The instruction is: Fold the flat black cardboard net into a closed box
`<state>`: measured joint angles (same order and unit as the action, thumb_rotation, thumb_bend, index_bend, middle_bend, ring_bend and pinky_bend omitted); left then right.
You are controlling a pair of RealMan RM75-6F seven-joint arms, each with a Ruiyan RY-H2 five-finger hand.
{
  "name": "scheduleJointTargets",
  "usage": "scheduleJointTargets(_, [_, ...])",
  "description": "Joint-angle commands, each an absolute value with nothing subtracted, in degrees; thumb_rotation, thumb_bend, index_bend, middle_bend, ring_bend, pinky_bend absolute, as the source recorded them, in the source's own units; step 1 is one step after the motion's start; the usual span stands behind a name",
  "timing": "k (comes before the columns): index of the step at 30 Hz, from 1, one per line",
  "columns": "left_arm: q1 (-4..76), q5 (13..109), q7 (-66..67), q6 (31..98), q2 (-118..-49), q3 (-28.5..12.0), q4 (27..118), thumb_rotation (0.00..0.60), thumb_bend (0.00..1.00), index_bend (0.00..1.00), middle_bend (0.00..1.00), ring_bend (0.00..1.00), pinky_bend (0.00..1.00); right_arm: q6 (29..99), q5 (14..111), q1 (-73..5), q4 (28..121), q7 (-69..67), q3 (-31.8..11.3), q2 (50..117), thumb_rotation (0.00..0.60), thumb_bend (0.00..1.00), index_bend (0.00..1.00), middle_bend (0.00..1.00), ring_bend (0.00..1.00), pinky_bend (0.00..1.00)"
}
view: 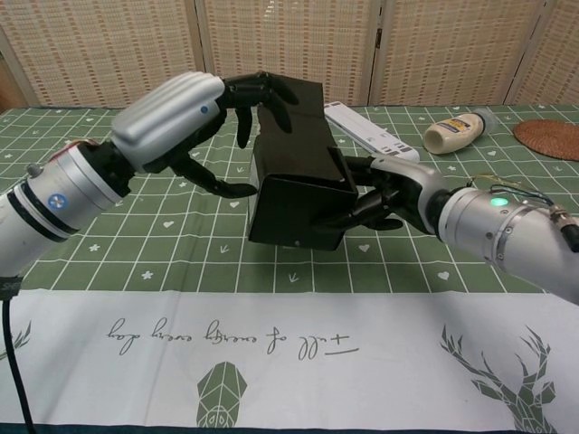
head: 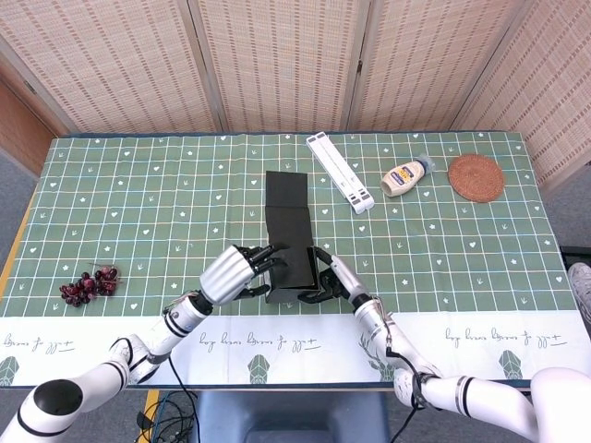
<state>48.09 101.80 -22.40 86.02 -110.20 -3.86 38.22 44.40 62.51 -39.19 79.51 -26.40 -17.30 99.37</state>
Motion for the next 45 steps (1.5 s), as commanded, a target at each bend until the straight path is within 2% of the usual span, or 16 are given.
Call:
scheduleJointTargets(1, [48.2, 101.7, -24.4, 85.4, -113.6, -2.4, 32.6, 0.600, 0.14, 0.36, 0.24, 0.53, 0.85, 43.7, 62.3, -39.8, 77.5, -25.7, -17.0, 100.7, 0.600, 0.13, 0.29, 0.45, 0.84, 1.00])
scheduleJointTargets(10, [47.5, 101.6, -28.8, 84.8, -119.2, 0.4, 21.3, 0.600, 0.14, 0.38, 0.26, 0.54, 0.86, 42.8, 63.2, -40.8, 71.9, -25.3, -16.6, 103.9, 0.600, 0.13, 0.29, 0.45, 0.84, 1.00])
scheduleJointTargets(16, [46.7, 101.2, -29.7, 84.6, -120.6, 1.7, 17.8, 0.600, 0.15, 0.38, 0.27, 0.55, 0.86, 42.9, 64.6, -40.7, 69.5, -25.9, -16.1, 105.3, 0.600, 0.13, 0.29, 0.45, 0.84, 1.00])
scheduleJointTargets(26, [46.1, 100.2, -27.7, 85.4, -121.2, 2.4, 16.2, 0.600, 0.14, 0.40, 0.28, 0.58, 0.86, 43.7, 66.7, -40.1, 68.5, -26.9, -15.7, 106.0, 0.600, 0.13, 0.29, 0.45, 0.84, 1.00])
scheduleJointTargets(45, [45.6, 100.2, -25.9, 84.8, -120.0, 4.7, 18.6, 0.600, 0.13, 0.41, 0.29, 0.59, 0.86, 44.1, 67.6, -39.4, 69.0, -26.3, -15.3, 106.0, 0.600, 0.13, 0.29, 0.45, 0.84, 1.00])
